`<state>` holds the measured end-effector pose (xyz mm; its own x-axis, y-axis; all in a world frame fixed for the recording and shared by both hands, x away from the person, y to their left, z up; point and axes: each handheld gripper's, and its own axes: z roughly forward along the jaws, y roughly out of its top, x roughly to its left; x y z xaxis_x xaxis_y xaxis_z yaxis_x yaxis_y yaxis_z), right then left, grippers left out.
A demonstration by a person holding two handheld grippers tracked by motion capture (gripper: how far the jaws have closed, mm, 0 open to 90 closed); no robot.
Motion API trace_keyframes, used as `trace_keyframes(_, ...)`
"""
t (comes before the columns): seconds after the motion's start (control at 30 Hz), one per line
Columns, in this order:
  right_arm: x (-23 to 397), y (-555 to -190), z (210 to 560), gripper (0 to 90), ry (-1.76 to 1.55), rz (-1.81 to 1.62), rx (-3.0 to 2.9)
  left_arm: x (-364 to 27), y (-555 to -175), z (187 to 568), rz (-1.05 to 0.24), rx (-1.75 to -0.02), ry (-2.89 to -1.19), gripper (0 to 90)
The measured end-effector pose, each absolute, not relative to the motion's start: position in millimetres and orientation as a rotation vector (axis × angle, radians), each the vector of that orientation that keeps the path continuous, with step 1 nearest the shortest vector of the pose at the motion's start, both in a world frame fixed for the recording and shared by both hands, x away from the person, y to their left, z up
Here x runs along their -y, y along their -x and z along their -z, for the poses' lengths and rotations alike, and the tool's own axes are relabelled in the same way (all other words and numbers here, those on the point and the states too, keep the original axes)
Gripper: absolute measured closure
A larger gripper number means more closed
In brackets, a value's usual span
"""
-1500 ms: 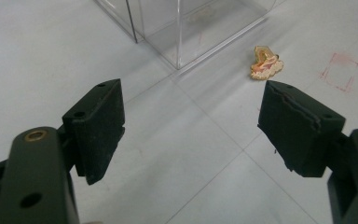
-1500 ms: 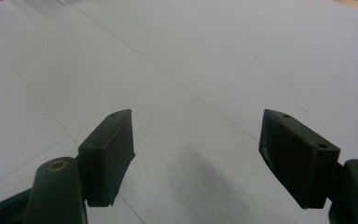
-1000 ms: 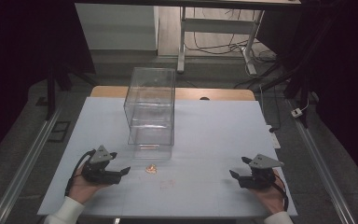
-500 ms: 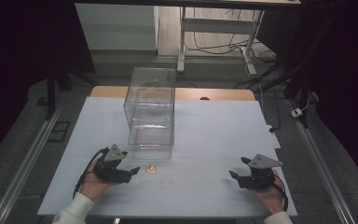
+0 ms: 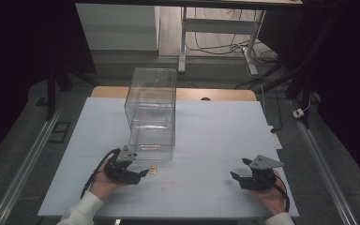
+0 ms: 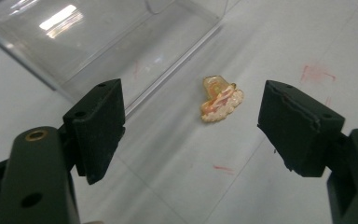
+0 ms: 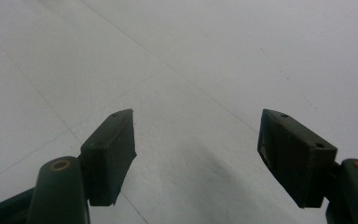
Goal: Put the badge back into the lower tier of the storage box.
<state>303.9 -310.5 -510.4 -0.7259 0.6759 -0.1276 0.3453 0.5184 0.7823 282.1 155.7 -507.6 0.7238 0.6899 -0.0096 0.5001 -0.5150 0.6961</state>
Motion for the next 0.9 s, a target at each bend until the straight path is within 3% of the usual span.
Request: trace_keyframes(0.9,310.4,-303.8,511.3,28.2,-0.837,-1.062,-2.349,-126.3,-294.0,520.8,-0.313,-0.843,-2.318,25.0)
